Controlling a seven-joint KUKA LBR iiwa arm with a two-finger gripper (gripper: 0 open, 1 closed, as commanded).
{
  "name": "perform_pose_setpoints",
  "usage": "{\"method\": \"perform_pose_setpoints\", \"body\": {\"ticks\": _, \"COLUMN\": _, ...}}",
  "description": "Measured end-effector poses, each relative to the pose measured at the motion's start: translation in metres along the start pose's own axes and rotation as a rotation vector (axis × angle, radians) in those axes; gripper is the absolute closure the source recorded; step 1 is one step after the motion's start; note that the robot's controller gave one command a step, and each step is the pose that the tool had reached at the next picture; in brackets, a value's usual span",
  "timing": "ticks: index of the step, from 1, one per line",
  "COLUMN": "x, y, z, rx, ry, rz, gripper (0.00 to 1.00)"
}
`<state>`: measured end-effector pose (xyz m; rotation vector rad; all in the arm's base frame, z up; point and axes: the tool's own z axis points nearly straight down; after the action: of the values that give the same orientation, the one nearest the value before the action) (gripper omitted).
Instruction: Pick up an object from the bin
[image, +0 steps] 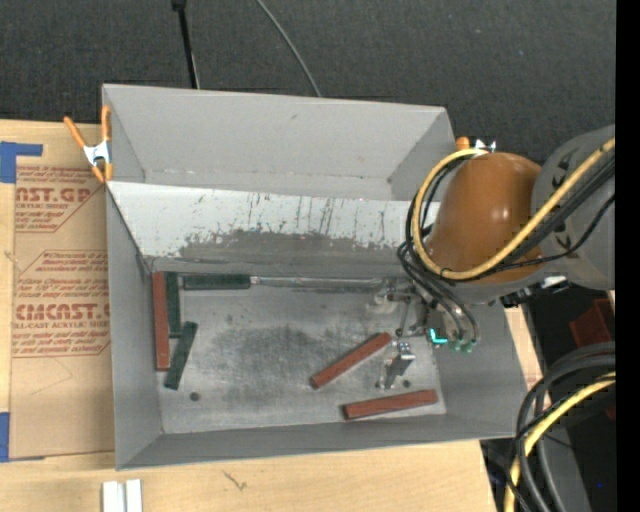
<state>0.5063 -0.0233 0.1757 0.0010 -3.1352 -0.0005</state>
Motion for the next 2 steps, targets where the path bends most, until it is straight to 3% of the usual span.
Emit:
{"method": "perform_pose_setpoints", "body": {"ticks": 1, "x": -0.002, "y": 0.000, "z": -0.003, "rx": 0.000, "ry": -0.007, "rz": 0.000, "gripper": 0.00}}
{"method": "perform_pose_setpoints", "body": {"ticks": 2, "x": -0.015, "y": 0.000, "z": 0.070, "rx": 0.001, "ry": -0.012, "rz": -0.010, "gripper": 0.00}}
